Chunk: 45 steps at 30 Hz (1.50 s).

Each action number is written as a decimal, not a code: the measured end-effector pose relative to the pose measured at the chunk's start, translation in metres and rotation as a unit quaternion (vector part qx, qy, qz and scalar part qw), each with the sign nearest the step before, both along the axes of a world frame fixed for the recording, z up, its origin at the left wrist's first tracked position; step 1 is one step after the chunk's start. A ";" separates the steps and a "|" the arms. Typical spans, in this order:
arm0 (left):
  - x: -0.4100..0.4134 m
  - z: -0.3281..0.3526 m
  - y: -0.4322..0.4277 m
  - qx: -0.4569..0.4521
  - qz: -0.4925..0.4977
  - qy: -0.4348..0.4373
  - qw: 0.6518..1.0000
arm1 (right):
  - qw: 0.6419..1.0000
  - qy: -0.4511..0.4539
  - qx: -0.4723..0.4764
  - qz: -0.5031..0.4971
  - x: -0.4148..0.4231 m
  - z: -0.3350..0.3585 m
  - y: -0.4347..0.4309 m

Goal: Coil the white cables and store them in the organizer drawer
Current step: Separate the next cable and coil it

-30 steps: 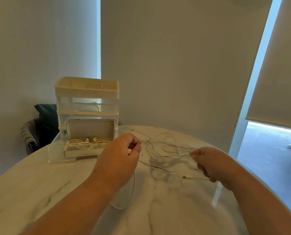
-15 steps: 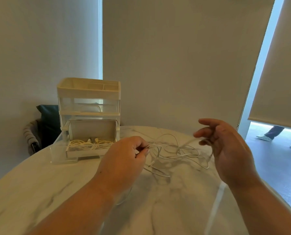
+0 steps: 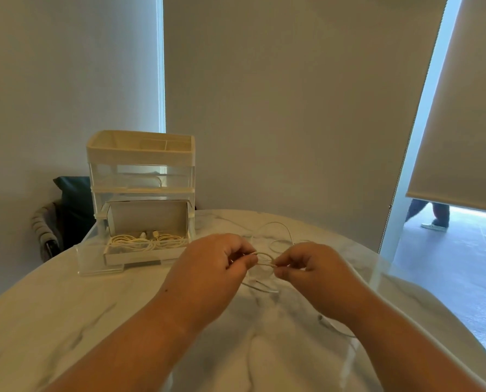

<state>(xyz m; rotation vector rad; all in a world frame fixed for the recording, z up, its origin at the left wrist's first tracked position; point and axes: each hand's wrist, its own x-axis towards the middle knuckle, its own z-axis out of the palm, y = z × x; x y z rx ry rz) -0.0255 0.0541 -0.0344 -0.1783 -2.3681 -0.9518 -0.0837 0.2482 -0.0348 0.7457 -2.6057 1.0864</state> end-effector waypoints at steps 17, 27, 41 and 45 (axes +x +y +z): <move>-0.010 0.001 -0.027 0.150 0.093 -0.026 0.984 | 0.862 -0.329 0.070 0.379 0.034 0.024 0.007; -0.010 0.005 -0.039 0.199 0.126 -0.086 0.968 | 0.901 -0.150 -0.353 0.206 0.012 0.029 0.012; -0.006 0.011 -0.025 0.177 -0.026 -0.187 0.966 | 0.928 -0.146 -0.336 0.070 0.014 0.031 0.013; 0.001 0.013 -0.020 0.300 -0.065 -0.172 0.936 | 0.990 -0.116 -0.049 0.066 0.022 0.027 0.011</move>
